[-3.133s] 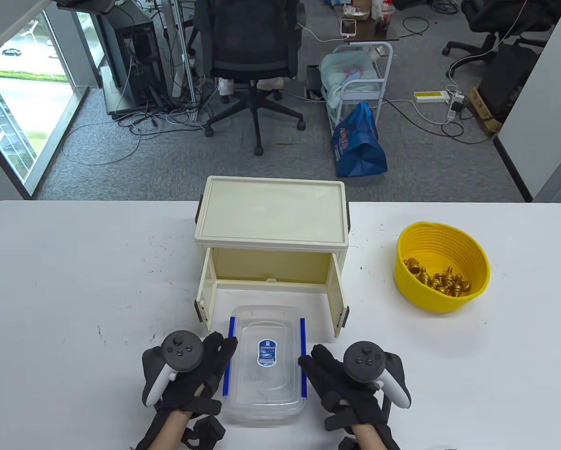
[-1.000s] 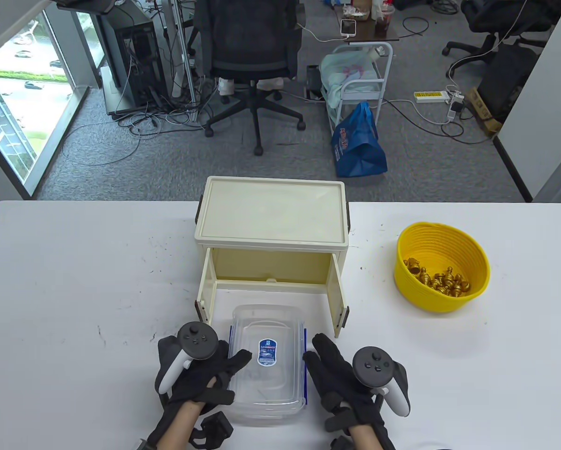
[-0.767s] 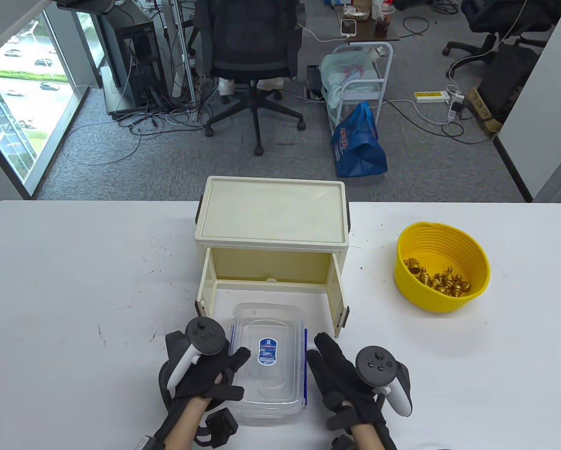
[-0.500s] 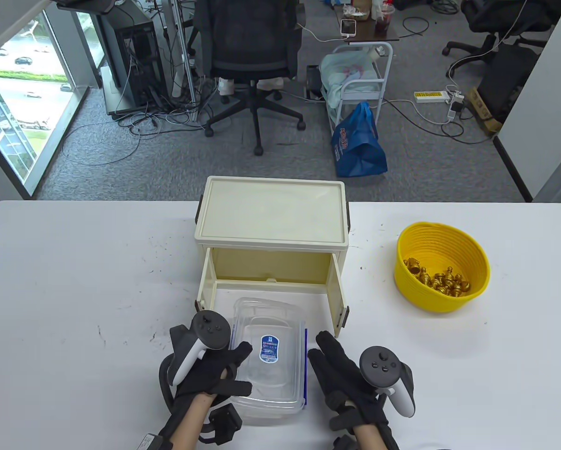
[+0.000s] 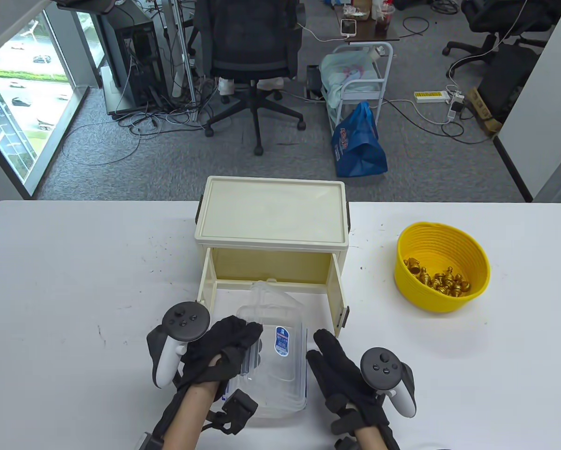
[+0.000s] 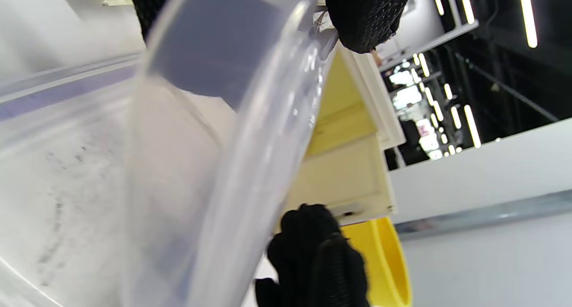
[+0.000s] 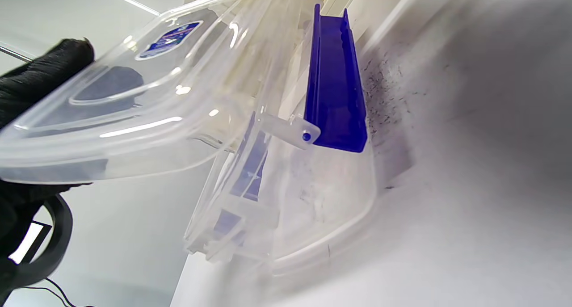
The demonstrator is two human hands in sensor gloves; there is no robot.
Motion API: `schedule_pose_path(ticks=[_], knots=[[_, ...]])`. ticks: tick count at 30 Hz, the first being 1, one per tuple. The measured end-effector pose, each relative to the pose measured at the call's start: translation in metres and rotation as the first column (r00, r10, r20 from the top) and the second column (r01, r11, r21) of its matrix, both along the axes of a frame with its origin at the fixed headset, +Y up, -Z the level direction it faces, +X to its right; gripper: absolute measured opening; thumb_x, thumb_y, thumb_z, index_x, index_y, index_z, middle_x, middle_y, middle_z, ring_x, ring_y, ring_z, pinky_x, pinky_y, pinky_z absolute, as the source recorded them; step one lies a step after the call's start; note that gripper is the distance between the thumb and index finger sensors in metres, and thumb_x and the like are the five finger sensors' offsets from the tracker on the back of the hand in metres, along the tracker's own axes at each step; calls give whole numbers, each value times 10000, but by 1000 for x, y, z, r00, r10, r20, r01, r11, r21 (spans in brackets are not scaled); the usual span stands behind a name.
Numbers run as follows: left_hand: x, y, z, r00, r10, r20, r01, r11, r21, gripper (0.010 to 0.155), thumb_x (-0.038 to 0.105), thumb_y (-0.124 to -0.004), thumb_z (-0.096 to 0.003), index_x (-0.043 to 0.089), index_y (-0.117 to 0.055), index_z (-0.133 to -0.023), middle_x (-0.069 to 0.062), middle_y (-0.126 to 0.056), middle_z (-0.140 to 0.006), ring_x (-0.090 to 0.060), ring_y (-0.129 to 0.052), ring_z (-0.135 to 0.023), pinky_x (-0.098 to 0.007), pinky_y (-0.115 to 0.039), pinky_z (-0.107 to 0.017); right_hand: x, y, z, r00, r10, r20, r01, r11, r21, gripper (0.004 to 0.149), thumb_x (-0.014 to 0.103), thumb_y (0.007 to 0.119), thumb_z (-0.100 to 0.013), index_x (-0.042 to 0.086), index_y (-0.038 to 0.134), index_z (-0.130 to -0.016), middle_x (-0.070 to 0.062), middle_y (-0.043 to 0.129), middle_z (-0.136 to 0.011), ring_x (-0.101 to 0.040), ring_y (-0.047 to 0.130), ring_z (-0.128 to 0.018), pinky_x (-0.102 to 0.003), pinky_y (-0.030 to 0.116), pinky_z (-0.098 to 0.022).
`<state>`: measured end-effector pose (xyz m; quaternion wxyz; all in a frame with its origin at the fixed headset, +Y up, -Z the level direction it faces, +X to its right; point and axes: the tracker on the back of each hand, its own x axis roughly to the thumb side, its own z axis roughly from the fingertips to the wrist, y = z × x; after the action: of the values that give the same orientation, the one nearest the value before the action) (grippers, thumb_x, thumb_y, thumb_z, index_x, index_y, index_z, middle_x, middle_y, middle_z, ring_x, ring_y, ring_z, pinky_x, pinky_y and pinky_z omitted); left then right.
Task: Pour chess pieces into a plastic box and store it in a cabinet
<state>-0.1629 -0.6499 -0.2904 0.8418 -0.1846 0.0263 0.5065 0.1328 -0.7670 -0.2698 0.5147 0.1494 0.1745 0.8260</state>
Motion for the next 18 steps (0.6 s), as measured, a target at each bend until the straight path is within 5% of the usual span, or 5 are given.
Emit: schedule_pose_path(ticks=[7, 13, 18], knots=[[-28, 58, 4, 997, 81, -14, -79, 987, 137, 509, 373, -720, -676, 18, -701, -1041, -127, -955, -788, -178, -1036, -539, -310, -930, -399, 1, 1, 1, 1000, -7, -1, 7, 1000, 10, 720, 521, 542, -657, 91, 292, -1178, -261, 271, -1215, -540, 285, -1076, -673, 345, -720], [-83, 121, 8, 987, -41, -156, 82, 960, 267, 486, 353, -712, -683, 36, -710, -1051, -138, -951, -804, -202, -1028, -559, -331, -921, -415, 0, 2, 2, 1000, 12, -3, -12, 1000, 6, 722, 521, 541, -658, 88, 291, -1179, -260, 268, -1216, -538, 277, -1078, -674, 337, -721], [-124, 147, 5, 922, -234, -308, 317, 913, 257, 461, 313, -706, -688, 63, -713, -1076, -159, -938, -855, -253, -1017, -610, -366, -912, -441, 0, 2, 2, 1000, 19, -1, -19, 1000, 2, 722, 521, 541, -658, 88, 291, -1180, -259, 266, -1217, -536, 272, -1080, -675, 332, -721]])
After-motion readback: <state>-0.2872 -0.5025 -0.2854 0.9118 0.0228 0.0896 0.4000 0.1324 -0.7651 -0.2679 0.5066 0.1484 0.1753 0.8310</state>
